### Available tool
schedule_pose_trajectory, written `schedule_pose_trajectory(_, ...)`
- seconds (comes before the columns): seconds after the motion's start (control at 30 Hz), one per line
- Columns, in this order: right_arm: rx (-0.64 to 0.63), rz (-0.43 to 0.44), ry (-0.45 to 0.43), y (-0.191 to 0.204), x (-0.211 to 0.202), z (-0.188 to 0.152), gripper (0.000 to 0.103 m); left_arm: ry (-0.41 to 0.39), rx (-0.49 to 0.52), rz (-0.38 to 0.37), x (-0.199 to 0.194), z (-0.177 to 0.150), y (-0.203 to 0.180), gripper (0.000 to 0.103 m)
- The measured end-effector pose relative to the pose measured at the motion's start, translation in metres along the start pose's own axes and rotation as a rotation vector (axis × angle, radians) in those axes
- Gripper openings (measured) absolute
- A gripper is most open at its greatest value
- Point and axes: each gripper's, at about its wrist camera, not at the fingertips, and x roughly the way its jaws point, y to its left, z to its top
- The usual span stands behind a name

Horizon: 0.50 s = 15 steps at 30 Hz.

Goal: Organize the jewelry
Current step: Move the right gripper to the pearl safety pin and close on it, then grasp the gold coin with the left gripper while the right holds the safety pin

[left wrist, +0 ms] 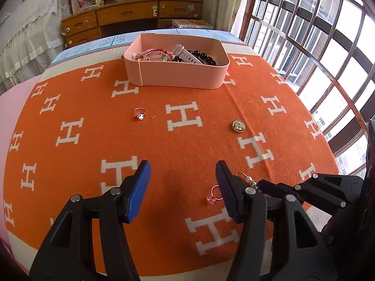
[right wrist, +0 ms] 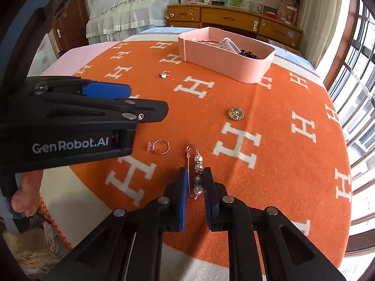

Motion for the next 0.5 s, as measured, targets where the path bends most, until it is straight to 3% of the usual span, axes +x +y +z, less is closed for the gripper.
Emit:
schedule_pose_trajectory(0.27, 0.116, 0.004, -0.042, -0.031, -0.009, -0.001, 0.012, 0.024, 0.024, -0.01, 0.008, 0.007, -0.012, 0.054)
schedule_pose_trajectory(0.5, 0.272, -0.032, -0.095, -0.082, -0.016, 0.0, 0.012, 0.063, 0.07, -0.039, 0.026, 0.019, -0.034, 0.054)
